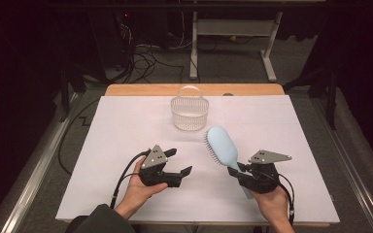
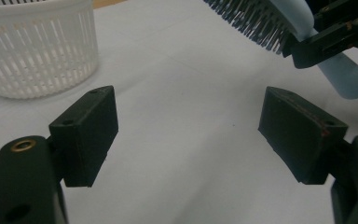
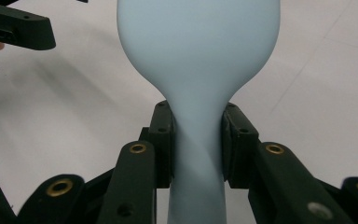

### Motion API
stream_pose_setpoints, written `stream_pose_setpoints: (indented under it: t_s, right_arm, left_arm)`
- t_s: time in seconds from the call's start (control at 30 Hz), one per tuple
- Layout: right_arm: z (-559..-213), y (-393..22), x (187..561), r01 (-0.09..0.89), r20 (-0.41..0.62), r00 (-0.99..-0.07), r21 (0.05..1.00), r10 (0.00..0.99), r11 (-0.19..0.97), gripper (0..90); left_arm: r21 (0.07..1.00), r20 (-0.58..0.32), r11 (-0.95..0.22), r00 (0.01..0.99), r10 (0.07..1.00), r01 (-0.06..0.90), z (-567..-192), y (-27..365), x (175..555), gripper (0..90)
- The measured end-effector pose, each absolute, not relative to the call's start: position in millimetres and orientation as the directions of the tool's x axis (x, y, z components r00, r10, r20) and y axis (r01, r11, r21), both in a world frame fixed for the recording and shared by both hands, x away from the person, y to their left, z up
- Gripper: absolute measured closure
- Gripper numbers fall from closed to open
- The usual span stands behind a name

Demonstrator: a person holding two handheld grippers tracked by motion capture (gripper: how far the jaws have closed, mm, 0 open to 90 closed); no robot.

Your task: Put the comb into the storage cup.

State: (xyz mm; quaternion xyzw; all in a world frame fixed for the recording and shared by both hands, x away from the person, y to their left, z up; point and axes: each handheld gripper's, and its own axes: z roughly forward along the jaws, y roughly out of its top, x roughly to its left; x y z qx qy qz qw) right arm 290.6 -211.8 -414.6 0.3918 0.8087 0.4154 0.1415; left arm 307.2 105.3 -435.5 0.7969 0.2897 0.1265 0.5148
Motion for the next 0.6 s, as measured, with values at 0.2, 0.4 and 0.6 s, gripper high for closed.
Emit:
stream_pose_setpoints:
  t_s: [0.2, 0.4, 0.6]
  right_arm:
    - [-415, -201, 291, 0.505, 0.099, -0.677, 0.783, 0.729, 0.363, 70.7]
    - [-417, -192, 291, 0.496, 0.093, -0.691, 0.782, 0.717, 0.377, 70.7]
    - [-420, -179, 292, 0.487, 0.094, -0.714, 0.779, 0.693, 0.396, 70.7]
  left_arm:
    - [0.900, -0.097, -0.296, 0.809, 0.580, 0.320, -433, 101, 304, 23.1]
    - [0.901, -0.101, -0.295, 0.815, 0.571, 0.318, -432, 99, 303, 23.1]
    - [0.901, -0.099, -0.302, 0.826, 0.555, 0.311, -432, 94, 301, 22.1]
